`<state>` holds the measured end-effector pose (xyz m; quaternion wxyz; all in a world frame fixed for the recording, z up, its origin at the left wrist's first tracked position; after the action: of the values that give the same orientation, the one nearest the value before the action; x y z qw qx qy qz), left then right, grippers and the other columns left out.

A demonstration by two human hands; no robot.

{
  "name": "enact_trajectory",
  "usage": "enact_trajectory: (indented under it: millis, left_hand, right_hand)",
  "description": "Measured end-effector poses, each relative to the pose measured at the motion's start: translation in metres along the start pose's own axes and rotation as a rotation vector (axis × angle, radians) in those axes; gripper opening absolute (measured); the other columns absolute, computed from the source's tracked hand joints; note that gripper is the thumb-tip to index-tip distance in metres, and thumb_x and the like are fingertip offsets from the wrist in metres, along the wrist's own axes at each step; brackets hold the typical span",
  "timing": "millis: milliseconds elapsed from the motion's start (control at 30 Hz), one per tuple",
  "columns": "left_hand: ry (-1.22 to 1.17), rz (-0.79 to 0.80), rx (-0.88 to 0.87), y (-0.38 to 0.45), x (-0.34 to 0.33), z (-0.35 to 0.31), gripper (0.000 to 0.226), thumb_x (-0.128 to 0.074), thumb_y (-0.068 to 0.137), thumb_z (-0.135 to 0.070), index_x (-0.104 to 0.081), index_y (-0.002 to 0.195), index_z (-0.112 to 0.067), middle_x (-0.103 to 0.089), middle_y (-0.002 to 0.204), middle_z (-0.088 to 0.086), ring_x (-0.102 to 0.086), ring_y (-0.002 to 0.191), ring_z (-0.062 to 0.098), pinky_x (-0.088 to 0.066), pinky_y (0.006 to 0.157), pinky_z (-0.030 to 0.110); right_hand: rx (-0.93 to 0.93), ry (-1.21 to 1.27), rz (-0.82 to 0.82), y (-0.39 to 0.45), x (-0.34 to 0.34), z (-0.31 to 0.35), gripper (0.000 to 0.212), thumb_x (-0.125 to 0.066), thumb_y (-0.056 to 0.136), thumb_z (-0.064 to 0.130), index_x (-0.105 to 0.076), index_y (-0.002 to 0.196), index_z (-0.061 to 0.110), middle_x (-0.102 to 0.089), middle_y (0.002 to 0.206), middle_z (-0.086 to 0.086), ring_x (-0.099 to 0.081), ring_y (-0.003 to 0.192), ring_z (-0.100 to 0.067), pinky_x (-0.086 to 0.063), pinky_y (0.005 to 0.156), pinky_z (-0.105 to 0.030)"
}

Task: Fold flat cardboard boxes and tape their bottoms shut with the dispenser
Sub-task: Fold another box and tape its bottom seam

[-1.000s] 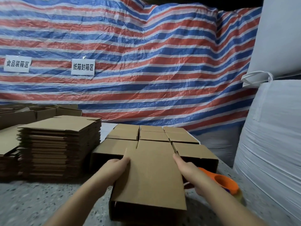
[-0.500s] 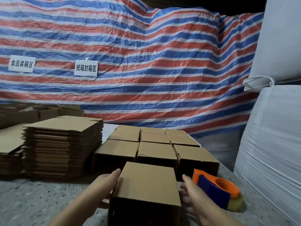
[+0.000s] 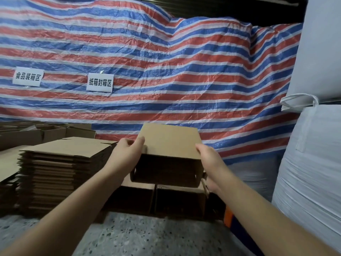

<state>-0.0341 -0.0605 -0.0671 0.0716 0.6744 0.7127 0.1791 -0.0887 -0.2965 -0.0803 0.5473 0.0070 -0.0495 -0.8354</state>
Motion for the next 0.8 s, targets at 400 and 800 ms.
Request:
enact_trajectory:
  millis: [400, 800]
  left_hand:
    - [0.154, -0.086, -0.125, 0.209, -0.041, -0.023, 0.031, -0.047, 0.094, -0.039, -0.050, 0.113, -0.015, -0.059, 0.094, 0.005, -0.059, 0.079, 0.015, -0.042, 0.053, 0.027]
    - [0.244, -0.025, 0.077, 0.388, -0.092, 0.099, 0.036, -0.045, 0.101, -0.029, -0.051, 0.133, -0.013, -0.063, 0.110, 0.011, -0.063, 0.097, 0.023, -0.055, 0.079, 0.033]
  right_hand:
    - [0.159, 0.020, 0.000, 0.208, -0.062, 0.063, 0.045, -0.038, 0.096, 0.032, -0.053, 0.134, 0.014, -0.063, 0.124, -0.012, -0.060, 0.109, -0.027, -0.052, 0.080, -0.038]
    - [-0.005, -0.179, 0.032, 0.401, -0.125, -0.004, 0.025, -0.041, 0.097, 0.014, -0.052, 0.118, 0.009, -0.052, 0.091, -0.006, -0.050, 0.076, -0.021, -0.040, 0.063, -0.029]
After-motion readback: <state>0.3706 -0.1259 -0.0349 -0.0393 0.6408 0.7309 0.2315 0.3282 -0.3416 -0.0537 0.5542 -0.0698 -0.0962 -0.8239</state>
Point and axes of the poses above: each hand's wrist, its own y-axis towards the middle knuckle, its own x-axis out of the back of the hand, z = x × y, the point moved 8 cm from there along y, towards the middle knuckle
